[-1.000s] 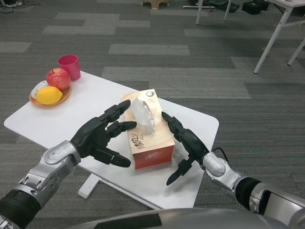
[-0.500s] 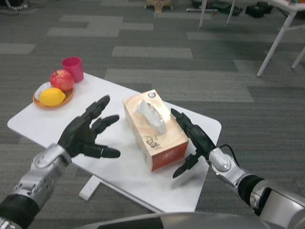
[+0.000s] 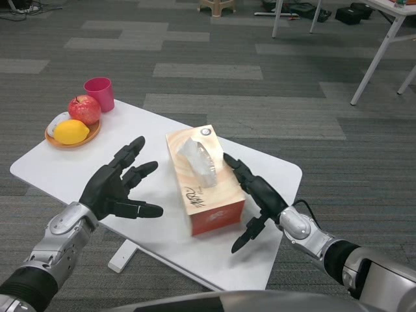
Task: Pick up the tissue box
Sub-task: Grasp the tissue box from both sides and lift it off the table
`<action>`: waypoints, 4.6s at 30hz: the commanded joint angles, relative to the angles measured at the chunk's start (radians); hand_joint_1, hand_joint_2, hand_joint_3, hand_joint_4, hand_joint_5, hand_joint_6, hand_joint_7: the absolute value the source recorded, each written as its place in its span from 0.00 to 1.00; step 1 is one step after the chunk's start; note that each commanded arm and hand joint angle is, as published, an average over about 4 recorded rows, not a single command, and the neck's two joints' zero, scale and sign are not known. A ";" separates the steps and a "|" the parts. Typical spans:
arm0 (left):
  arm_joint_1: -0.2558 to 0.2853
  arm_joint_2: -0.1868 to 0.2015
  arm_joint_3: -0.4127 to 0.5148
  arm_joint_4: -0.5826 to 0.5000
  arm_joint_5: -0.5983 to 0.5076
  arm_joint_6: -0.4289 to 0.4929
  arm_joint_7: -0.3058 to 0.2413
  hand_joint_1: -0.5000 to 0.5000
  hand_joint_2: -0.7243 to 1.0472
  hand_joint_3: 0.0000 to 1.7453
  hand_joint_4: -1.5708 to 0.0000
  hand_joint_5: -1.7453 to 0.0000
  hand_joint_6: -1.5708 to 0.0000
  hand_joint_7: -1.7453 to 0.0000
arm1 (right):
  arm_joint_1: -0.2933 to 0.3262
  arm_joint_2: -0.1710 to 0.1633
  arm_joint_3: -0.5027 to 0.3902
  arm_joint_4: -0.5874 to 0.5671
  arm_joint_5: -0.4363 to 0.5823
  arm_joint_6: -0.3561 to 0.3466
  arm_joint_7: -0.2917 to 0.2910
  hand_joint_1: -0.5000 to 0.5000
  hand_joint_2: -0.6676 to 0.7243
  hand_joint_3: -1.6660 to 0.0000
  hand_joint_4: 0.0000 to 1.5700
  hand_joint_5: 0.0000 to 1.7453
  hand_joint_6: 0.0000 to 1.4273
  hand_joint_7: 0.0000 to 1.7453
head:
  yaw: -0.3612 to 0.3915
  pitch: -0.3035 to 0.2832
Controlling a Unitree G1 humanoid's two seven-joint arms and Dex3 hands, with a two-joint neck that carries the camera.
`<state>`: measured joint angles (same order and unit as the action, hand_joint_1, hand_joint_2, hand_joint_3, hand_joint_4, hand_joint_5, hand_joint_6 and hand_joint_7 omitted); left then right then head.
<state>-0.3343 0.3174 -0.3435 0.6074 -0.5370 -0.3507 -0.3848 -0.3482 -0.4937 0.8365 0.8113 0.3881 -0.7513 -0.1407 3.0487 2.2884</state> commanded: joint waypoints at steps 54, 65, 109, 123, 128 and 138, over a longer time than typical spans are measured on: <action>-0.190 0.002 -0.034 0.267 0.197 -0.033 0.012 1.00 0.75 0.00 1.00 0.65 1.00 1.00 | -0.290 0.173 0.124 0.455 0.000 0.020 -0.051 0.16 0.55 0.90 0.02 0.00 0.00 0.04 | 0.031 0.049; -0.246 -0.026 -0.125 0.334 0.297 -0.031 0.012 1.00 0.80 0.00 1.00 0.65 1.00 1.00 | -0.301 0.183 0.189 0.467 0.000 0.026 -0.069 0.17 0.57 0.90 0.03 0.00 0.00 0.04 | 0.022 0.041; -0.256 -0.095 -0.187 0.471 0.338 -0.044 0.031 1.00 0.80 0.00 1.00 0.65 1.00 1.00 | -0.310 0.193 0.256 0.469 0.000 0.027 -0.111 0.17 0.53 0.90 0.05 0.01 0.00 0.04 | 0.030 0.027; -0.259 -0.113 -0.198 0.443 0.339 -0.045 0.027 1.00 0.80 0.00 1.00 0.65 1.00 1.00 | -0.310 0.200 0.266 0.457 -0.002 0.021 -0.141 0.17 0.43 0.90 0.09 0.01 0.00 0.04 | 0.027 0.031; -0.257 -0.121 -0.198 0.434 0.339 -0.047 0.026 1.00 0.78 0.00 1.00 0.65 1.00 1.00 | -0.310 0.204 0.266 0.457 -0.002 0.020 -0.145 0.17 0.41 0.90 0.09 0.03 0.00 0.04 | 0.027 0.031; -0.248 -0.124 -0.191 0.408 0.336 -0.046 0.025 1.00 0.76 0.00 1.00 0.65 1.00 1.00 | -0.310 0.205 0.265 0.452 -0.002 0.015 -0.146 0.18 0.26 0.86 0.20 0.22 0.00 0.04 | 0.031 0.033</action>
<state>-0.5910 0.2332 -0.5201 1.0399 -0.2089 -0.3947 -0.3358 -0.6376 -0.3004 1.0946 1.2837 0.3891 -0.7232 -0.2863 3.0793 2.3208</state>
